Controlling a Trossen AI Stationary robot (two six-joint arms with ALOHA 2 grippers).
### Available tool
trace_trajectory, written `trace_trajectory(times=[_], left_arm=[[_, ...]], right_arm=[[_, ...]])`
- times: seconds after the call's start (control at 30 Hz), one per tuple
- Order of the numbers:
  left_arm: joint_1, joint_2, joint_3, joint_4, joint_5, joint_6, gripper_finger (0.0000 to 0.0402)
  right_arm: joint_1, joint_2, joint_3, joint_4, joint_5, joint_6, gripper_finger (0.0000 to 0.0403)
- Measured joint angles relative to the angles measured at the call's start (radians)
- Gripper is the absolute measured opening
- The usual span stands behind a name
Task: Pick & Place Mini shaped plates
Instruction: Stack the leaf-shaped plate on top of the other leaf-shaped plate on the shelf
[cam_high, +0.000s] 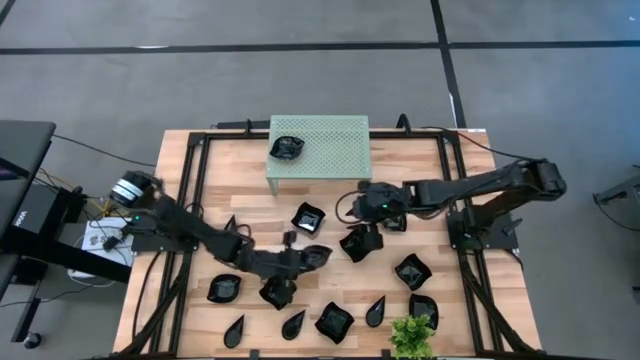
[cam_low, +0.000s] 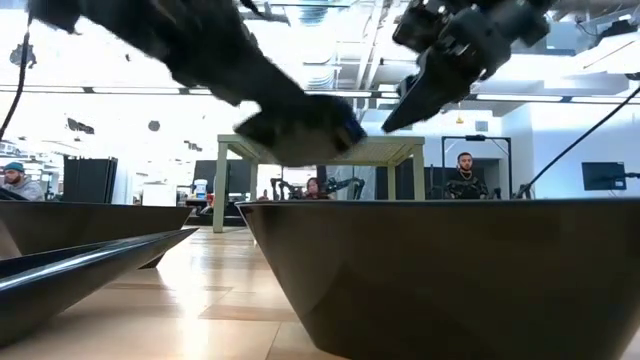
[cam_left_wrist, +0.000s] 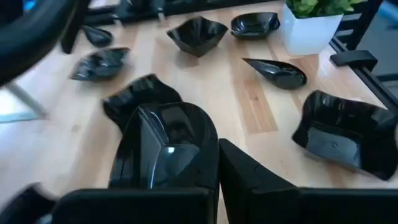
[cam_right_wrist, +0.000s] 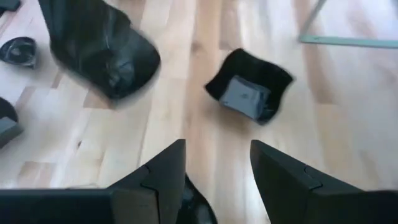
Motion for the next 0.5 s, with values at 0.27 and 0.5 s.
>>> trace_trajectory(times=[0.27,0.5], left_arm=[[0.033,-0.275,0.083,-0.315,-0.325,0.144,0.0006],[0.367,-0.461,0.077,-0.326,-0.246,0.399,0.0007]], right_arm=[[0.072,-0.108,0.0,-0.208,0.21,0.112,0.0175],[0.101,-0.094,-0.001,-0.214,0.225,0.132,0.0175]])
